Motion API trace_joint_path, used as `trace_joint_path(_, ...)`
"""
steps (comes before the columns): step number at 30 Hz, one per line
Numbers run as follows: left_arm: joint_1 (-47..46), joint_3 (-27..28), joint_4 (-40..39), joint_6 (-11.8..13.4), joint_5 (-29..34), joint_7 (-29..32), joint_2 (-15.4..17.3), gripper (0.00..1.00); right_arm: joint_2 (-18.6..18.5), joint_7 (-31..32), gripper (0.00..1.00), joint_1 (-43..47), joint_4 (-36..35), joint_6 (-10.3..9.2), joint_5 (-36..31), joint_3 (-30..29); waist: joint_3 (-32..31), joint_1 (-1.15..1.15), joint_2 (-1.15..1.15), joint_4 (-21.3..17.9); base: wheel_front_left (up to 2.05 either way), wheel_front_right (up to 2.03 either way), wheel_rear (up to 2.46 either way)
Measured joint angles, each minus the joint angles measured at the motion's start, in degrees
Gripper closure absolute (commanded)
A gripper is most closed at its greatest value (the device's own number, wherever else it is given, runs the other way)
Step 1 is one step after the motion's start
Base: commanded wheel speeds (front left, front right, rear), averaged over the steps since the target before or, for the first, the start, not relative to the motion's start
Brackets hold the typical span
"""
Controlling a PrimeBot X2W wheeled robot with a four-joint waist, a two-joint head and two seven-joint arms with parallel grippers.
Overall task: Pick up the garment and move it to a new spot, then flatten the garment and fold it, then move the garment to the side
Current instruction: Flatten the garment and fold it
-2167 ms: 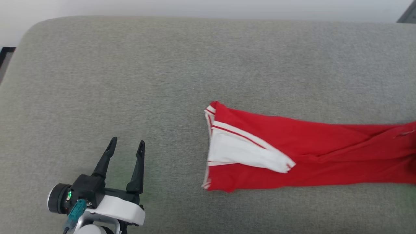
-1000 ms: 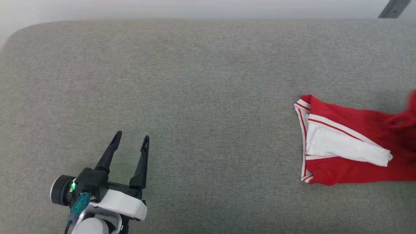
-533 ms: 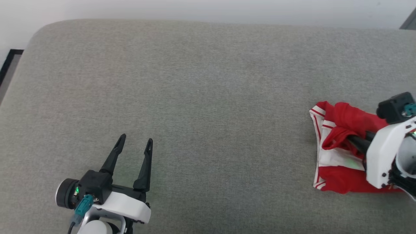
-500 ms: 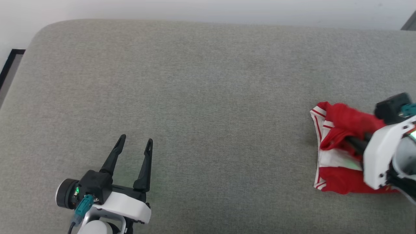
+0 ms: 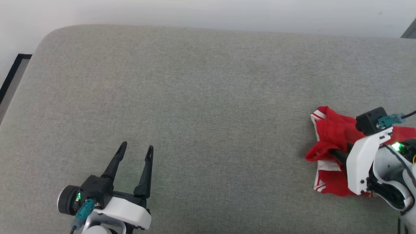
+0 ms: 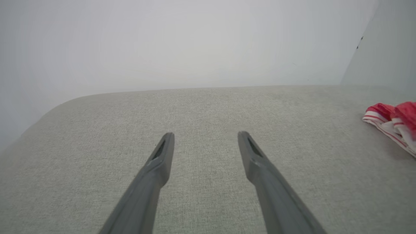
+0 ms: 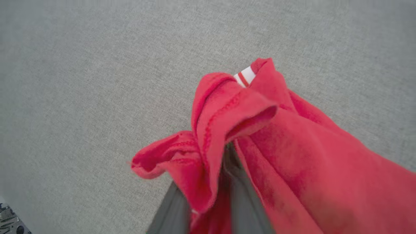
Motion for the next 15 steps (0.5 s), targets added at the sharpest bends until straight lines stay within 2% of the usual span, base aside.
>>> trace_joint_path(1,0.07,0.02,0.13,0.00,0.00,0.00,-0.01,0.00,0.16,-0.62,0.57,-0.37,0.33,0.00,0.03,0.05,-0.09,0.00,0.00,-0.20,0.00,0.00,0.00)
trace_joint_path(3,0.21,0.14,0.35,0.00,-0.60,0.00,0.01,0.00,0.45,-1.38,0.00,-0.87,1.03,0.00,0.02,0.00,-0.29,0.00,0.00,-0.64,0.00,0.00,0.00)
trace_joint_path(8,0.91,1.54,0.41,0.00,-2.12,0.00,0.30,0.00,0.71,-3.50,0.00,-1.91,1.29,0.00,0.66,-2.13,-1.16,0.00,0.00,-2.13,0.00,0.00,0.00)
trace_joint_path(15,1.23,1.65,2.15,0.00,-3.94,0.00,0.51,0.00,0.35,-9.27,0.00,-1.91,5.39,0.00,2.35,-9.44,-2.35,0.00,0.00,-4.29,0.00,0.00,0.00)
